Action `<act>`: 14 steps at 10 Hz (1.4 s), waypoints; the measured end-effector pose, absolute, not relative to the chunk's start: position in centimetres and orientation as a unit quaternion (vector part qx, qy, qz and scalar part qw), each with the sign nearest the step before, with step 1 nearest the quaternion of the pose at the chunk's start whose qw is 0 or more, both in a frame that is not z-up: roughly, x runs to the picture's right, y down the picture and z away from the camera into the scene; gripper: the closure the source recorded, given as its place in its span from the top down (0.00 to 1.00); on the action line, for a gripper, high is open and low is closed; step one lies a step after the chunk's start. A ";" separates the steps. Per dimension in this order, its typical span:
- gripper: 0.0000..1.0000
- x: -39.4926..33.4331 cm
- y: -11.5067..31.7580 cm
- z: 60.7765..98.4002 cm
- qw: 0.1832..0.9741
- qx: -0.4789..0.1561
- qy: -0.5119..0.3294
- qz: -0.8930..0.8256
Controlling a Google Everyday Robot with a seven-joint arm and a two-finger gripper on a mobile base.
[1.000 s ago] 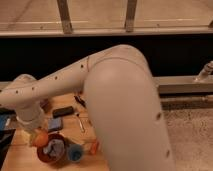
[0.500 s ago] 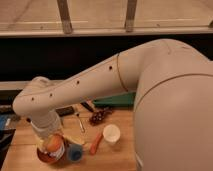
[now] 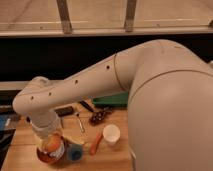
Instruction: Place apple in plastic cup
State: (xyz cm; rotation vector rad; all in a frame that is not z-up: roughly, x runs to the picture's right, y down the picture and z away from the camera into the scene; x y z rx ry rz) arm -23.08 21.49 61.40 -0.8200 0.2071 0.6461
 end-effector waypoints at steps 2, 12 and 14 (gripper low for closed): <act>0.00 -22.2 22.8 62.9 0.851 -0.398 0.114 0.323; 0.15 -15.4 26.1 66.4 0.797 -0.421 0.187 0.391; 0.35 -15.5 26.3 66.5 0.796 -0.423 0.189 0.389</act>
